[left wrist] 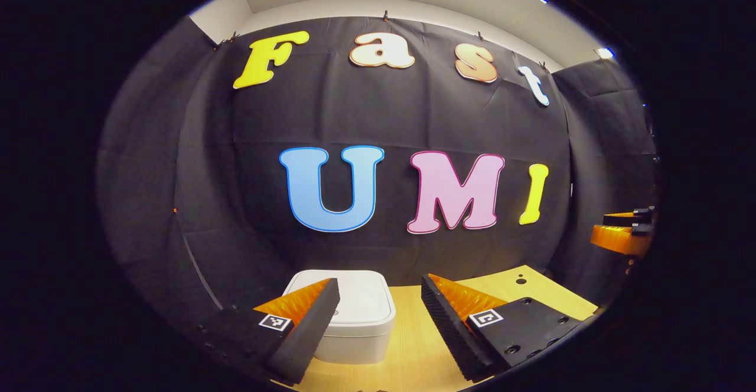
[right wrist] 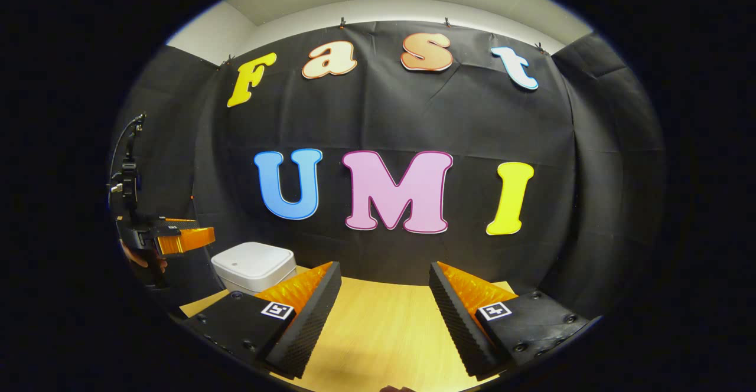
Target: Press the lid of the desktop garbage bin to open it, pick up the crumpled paper on the desktop and throw it into the bin, then pick up the pop can on the desktop and drop it into the bin, and finally close the garbage bin lid.
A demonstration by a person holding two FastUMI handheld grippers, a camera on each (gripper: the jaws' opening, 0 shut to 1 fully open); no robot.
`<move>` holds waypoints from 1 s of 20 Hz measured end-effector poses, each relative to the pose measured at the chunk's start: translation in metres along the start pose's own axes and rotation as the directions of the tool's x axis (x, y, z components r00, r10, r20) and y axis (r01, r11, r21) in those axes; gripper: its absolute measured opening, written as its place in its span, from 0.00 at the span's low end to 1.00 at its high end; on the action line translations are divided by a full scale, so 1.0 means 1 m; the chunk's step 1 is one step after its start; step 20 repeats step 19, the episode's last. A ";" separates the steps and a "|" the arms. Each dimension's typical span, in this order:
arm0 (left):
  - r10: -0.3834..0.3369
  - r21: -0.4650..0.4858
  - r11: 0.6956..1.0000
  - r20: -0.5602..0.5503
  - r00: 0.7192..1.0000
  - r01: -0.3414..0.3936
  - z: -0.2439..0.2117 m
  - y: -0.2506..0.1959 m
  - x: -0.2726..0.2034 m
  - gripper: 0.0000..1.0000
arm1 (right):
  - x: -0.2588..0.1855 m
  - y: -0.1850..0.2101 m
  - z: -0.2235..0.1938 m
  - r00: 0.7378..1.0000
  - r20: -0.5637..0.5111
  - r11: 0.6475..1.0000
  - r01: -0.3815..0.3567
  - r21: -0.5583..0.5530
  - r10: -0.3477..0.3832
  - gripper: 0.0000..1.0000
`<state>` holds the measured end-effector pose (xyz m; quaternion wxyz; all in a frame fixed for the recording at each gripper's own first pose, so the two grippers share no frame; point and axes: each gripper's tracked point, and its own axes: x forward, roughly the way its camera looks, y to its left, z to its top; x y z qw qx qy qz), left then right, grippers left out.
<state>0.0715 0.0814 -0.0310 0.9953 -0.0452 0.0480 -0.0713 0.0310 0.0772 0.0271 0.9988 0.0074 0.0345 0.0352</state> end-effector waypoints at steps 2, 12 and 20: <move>-0.019 -0.015 1.000 0.011 1.000 0.019 0.003 -0.012 -0.021 0.94 | -0.013 0.010 0.002 1.000 0.012 1.000 0.008 -0.014 -0.008 0.97; -0.006 0.013 1.000 0.104 0.995 0.005 0.023 -0.072 -0.078 0.94 | -0.040 0.011 0.008 1.000 0.027 1.000 -0.014 0.005 0.014 0.96; 0.002 -0.027 1.000 0.091 0.996 0.001 0.021 -0.117 -0.086 0.94 | -0.056 -0.014 0.001 0.999 0.024 0.999 -0.027 -0.038 0.028 0.96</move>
